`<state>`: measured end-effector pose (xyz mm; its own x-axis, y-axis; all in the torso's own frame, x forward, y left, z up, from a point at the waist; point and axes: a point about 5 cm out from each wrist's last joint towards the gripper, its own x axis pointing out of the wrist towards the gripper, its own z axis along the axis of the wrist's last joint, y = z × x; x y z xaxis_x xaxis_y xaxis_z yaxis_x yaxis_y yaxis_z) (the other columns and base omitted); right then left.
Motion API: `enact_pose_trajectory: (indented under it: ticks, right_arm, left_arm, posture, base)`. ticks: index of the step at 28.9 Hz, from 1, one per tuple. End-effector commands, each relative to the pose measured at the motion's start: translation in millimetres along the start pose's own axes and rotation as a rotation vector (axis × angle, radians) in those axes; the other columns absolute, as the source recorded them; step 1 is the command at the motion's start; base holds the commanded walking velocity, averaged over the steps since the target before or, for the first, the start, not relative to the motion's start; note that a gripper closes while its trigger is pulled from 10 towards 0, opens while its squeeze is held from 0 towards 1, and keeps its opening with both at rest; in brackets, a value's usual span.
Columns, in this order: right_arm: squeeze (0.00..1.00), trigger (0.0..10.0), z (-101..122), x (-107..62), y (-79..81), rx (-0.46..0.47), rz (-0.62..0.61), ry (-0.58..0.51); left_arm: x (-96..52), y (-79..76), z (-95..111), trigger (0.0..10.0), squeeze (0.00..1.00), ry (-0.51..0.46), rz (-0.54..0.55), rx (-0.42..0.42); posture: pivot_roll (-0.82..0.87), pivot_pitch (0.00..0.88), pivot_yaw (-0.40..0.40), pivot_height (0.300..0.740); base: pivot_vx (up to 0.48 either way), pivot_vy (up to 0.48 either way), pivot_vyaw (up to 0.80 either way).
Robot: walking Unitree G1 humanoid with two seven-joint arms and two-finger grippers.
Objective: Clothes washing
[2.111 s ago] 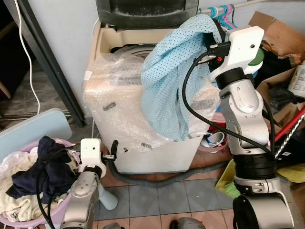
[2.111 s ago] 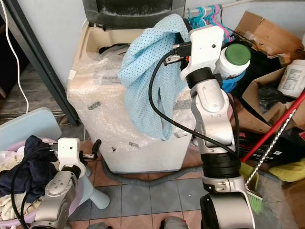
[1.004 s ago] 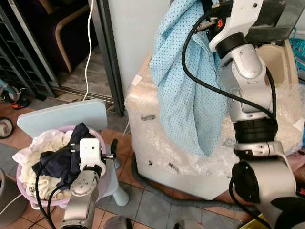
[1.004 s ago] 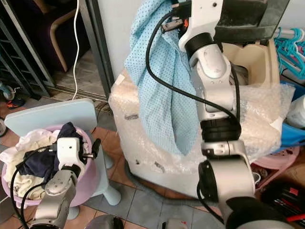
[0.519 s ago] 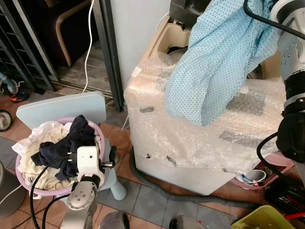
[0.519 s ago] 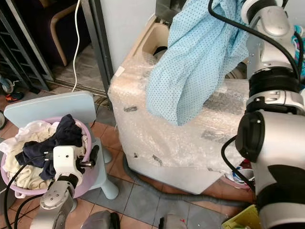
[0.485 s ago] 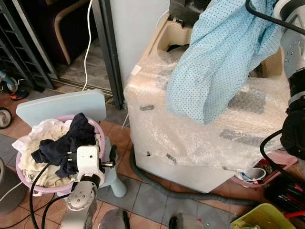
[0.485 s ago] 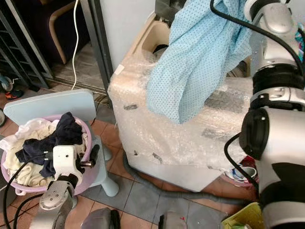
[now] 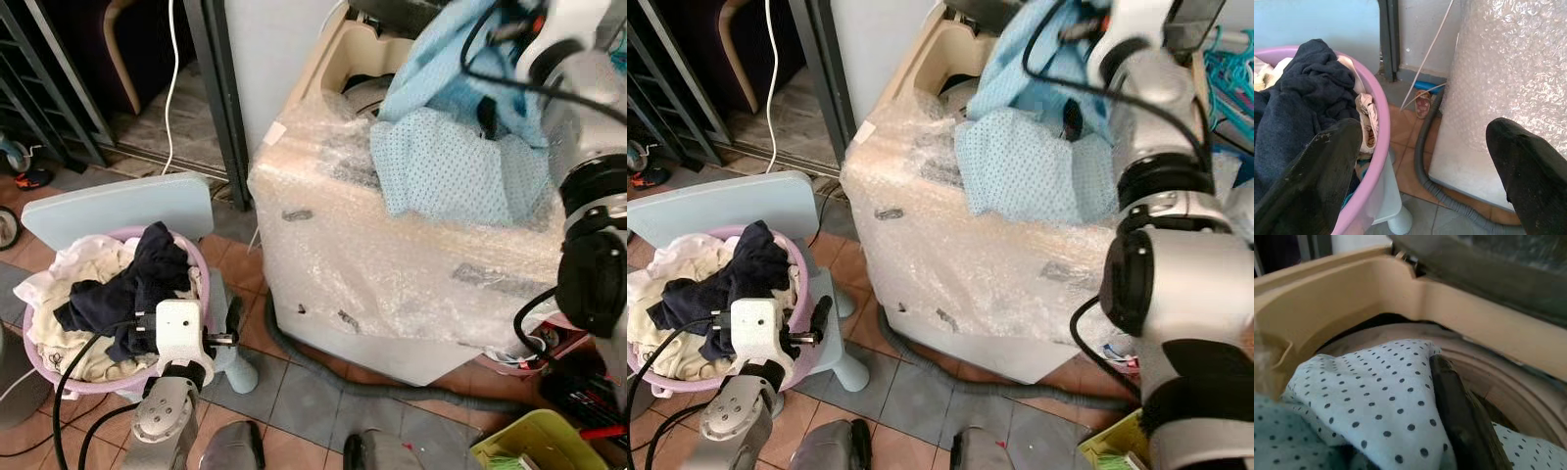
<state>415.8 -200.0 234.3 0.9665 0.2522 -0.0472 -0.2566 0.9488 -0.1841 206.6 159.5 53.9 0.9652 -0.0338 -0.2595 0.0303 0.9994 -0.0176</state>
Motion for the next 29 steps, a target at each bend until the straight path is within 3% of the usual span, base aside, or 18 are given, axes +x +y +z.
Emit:
enact_pose_trajectory:
  ticks: [1,4,5,6,10,11,12,14,17,19,22,26,29]
  right_arm:
    - [0.00,10.0,-0.5,0.6,3.2,-0.028,0.059,0.039]
    - [0.00,10.0,-23.1,-1.2,14.7,-0.055,0.136,0.122]
    - [0.42,10.0,-27.8,-2.2,15.9,-0.049,0.149,0.143]
    - [1.00,10.0,-31.9,-3.8,16.3,-0.024,0.170,0.156]
    - [1.00,10.0,-29.5,-5.6,11.6,-0.096,0.153,0.133]
    - [1.00,10.0,-19.2,-6.8,3.7,-0.199,0.091,0.060]
    - [1.00,10.0,-9.4,-7.5,-1.2,-0.213,0.049,-0.008]
    - [1.00,10.0,14.8,-10.9,-11.8,-0.179,-0.027,-0.171]
    - [1.00,10.0,28.8,-16.6,-24.0,-0.147,-0.093,-0.261]
    - [1.00,10.0,31.6,-18.4,-26.5,-0.161,-0.111,-0.275]
    - [1.00,10.0,47.6,-28.5,-44.9,-0.252,-0.227,-0.334]
    - [1.00,10.0,68.7,-44.0,-70.5,-0.278,-0.339,-0.399]
    - [1.00,10.0,74.0,-48.6,-78.1,-0.292,-0.362,-0.398]
  left_arm:
    - [-1.1,2.5,0.1,10.0,0.00,0.008,0.005,0.009]
    - [0.8,0.6,0.4,10.0,0.00,0.010,-0.004,0.007]
    - [1.6,-0.7,0.8,10.0,0.00,0.009,-0.007,0.004]
    - [3.0,-3.0,1.0,10.0,0.00,0.009,-0.014,0.000]
    - [5.8,-4.7,0.2,10.0,0.00,0.014,-0.016,-0.004]
    - [7.6,-4.9,0.2,10.0,0.00,0.013,-0.017,-0.005]
    - [8.8,-4.9,0.3,10.0,0.00,0.012,-0.017,-0.005]
    - [11.2,-4.9,0.7,10.0,0.00,0.007,-0.017,-0.006]
    - [14.8,-5.7,1.7,10.0,0.00,0.000,-0.016,0.000]
    - [16.6,-6.1,2.4,10.0,0.00,-0.002,-0.017,-0.001]
    - [19.7,-5.3,2.7,10.0,0.00,-0.005,-0.010,0.000]
    - [21.7,-5.1,1.9,10.0,0.00,-0.005,-0.008,0.002]
    - [23.2,-5.3,1.7,10.0,0.00,-0.005,-0.008,0.003]
  posture:
    - [0.03,0.187,0.004,0.740]
    - [0.03,0.179,0.002,0.740]
    - [0.02,0.174,0.000,0.740]
    - [0.02,0.169,-0.002,0.740]
    - [0.02,0.153,-0.006,0.740]
    - [0.01,0.143,-0.006,0.740]
    - [0.01,0.138,-0.005,0.740]
    - [0.00,0.133,-0.005,0.740]
    - [-0.01,0.122,-0.002,0.740]
    - [-0.01,0.120,-0.001,0.740]
    - [-0.02,0.111,0.002,0.740]
    - [-0.03,0.106,0.004,0.740]
    - [-0.03,0.105,0.005,0.740]
  base:
    - [0.000,0.000,0.00]
    - [0.000,0.000,0.00]
    - [0.000,0.000,0.00]
    - [0.000,0.000,0.00]
    - [0.000,0.000,0.00]
    - [0.000,0.000,0.00]
    - [0.000,0.000,0.00]
    - [0.000,0.000,0.00]
    - [0.000,0.000,0.00]
    - [0.000,0.000,0.00]
    - [0.000,0.000,0.00]
    - [0.000,0.000,0.00]
    - [0.000,0.000,0.00]
